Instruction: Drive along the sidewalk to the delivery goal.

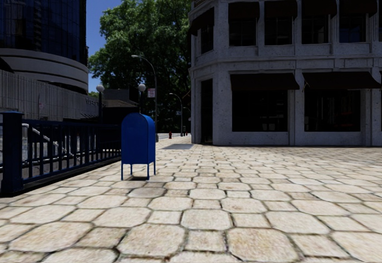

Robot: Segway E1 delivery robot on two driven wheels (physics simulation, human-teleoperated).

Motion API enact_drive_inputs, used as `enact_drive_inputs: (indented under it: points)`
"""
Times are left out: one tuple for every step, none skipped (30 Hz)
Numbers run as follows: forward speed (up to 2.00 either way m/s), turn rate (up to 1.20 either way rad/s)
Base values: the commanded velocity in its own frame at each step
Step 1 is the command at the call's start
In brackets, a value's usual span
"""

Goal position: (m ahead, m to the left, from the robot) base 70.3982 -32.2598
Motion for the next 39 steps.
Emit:
enact_drive_inputs:
  points:
    - [2.0, -0.2]
    - [2.0, -0.2]
    - [2.0, -0.2]
    - [2.0, -0.2]
    - [2.0, -0.2]
    - [2.0, -0.2]
    - [2.0, -0.2]
    - [2.0, -0.2]
    - [2.0, -0.2]
    - [2.0, -0.2]
    - [2.0, -0.2]
    - [2.0, -0.2]
    - [2.0, -0.2]
    - [2.0, -0.2]
    - [2.0, -0.2]
    - [2.0, -0.2]
    - [2.0, -0.2]
    - [2.0, -0.2]
    - [2.0, -0.2]
    - [2.0, -0.2]
    - [2.0, -0.2]
    - [2.0, -0.2]
    - [2.0, -0.2]
    - [2.0, -0.2]
    - [2.0, -0.07]
    - [2.0, 0.0]
    - [2.0, 0.0]
    - [2.0, 0.0]
    - [2.0, 0.0]
    - [2.0, 0.0]
    - [2.0, 0.0]
    - [2.0, 0.0]
    - [2.0, 0.0]
    - [2.0, 0.0]
    - [2.0, 0.0]
    - [2.0, 0.0]
    - [2.0, 0.0]
    - [2.0, 0.0]
    - [2.0, 0.0]
